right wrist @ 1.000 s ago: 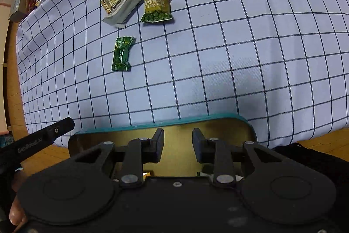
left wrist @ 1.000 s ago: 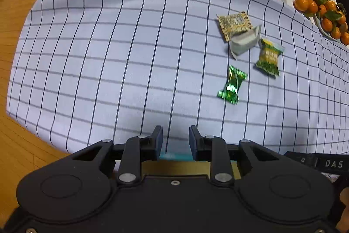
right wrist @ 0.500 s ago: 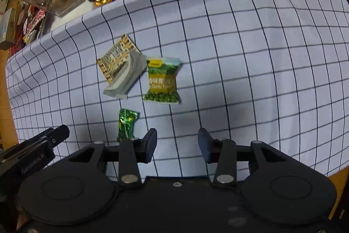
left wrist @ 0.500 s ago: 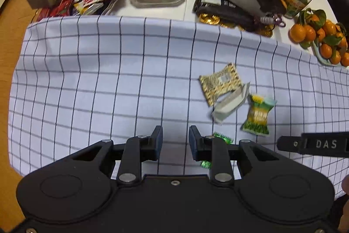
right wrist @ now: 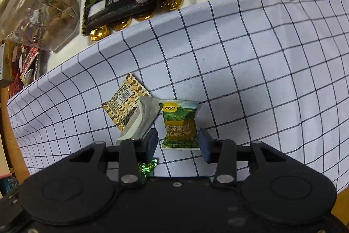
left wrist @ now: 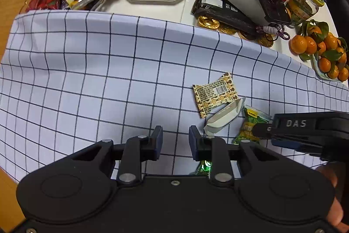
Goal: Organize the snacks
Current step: 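Move both tools back to the tablecloth, right tool toward the green garlic-pea packet, then close the right tool on the green garlic-pea packet and lift it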
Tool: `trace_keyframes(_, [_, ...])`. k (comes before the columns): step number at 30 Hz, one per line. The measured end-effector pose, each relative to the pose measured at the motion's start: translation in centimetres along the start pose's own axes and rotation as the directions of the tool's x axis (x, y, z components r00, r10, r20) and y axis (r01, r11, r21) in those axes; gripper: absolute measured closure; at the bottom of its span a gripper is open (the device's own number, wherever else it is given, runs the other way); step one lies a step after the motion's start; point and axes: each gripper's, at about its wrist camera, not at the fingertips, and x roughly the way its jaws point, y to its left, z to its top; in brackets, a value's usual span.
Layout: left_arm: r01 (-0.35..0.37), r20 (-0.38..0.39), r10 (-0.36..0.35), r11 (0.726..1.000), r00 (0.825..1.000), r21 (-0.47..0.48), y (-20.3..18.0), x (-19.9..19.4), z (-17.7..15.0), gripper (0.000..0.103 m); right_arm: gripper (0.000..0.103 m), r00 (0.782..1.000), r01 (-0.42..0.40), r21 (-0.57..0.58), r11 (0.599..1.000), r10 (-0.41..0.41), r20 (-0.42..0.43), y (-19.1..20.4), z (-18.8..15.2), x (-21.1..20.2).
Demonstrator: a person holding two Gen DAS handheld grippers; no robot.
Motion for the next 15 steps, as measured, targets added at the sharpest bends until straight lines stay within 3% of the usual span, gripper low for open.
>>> trace_keyframes(14, [0.027,-0.034,-0.028,0.999,0.999,-0.021,-0.8,1.2,0.9,0.067,0.061,0.994,0.091,-0.024,0.996,-0.092,-0.055,1.6,0.3,3.5])
trace_keyframes(15, [0.027,-0.036,-0.027,0.999,0.999,-0.022,-0.8,1.4,1.0,0.067,0.067,0.993,0.100,-0.031,0.995,-0.102,-0.059,1.6,0.3,3.7])
